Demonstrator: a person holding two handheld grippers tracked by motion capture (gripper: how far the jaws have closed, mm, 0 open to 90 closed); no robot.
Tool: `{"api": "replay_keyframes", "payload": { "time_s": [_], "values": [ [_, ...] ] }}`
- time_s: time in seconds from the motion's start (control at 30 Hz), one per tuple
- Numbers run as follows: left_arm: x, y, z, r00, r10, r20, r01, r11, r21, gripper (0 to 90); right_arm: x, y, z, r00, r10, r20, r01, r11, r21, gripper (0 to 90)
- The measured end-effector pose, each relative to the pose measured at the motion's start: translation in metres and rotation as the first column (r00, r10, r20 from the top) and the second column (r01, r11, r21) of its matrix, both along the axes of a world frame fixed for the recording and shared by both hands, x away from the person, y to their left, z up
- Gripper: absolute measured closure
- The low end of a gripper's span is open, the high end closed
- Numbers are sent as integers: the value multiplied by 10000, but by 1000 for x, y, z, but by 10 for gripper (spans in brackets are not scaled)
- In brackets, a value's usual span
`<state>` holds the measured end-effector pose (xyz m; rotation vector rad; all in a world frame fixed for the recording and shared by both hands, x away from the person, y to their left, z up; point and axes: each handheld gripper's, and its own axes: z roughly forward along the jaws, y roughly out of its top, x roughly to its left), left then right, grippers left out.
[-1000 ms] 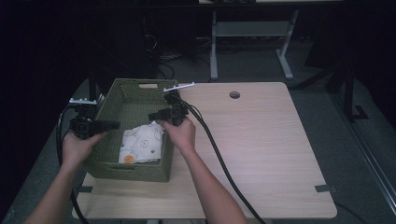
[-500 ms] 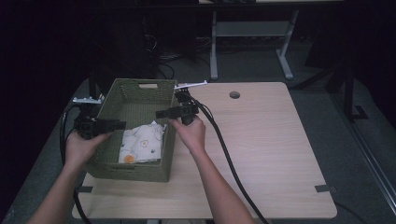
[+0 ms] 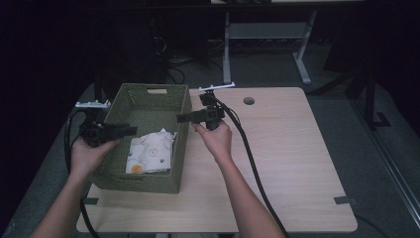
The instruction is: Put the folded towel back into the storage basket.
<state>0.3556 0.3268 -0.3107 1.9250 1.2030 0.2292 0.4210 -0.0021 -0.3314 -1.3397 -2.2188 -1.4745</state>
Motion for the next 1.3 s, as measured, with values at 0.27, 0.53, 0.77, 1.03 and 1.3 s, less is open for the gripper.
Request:
{"api": "replay_keyframes", "payload": {
  "time_s": [0.27, 0.53, 0.77, 1.03, 1.3],
  "values": [
    [-3, -17, 2, 9994, -333, 114, 332, 9994, 28, 525, -4, -28, -1, 9996, -269, 8, 269, 9995, 182, 442],
    [-3, -37, 4, 9978, -648, 164, 649, 9979, -56, 516, -7, -49, -3, 9988, -495, 6, 494, 9982, 326, 429],
    [-1, -51, 2, 9958, -907, 96, 908, 9958, -85, 503, -10, -64, -6, 9977, -669, -70, 671, 9971, 354, 417],
    [-1, -62, 2, 9946, -1033, 85, 1034, 9945, -143, 501, -12, -80, -7, 9963, -863, -64, 865, 9953, 440, 412],
    [0, -75, 1, 9918, -1278, 48, 1278, 9914, -295, 498, -15, -94, -10, 9944, -1053, -96, 1057, 9931, 504, 409]
  ]
}}
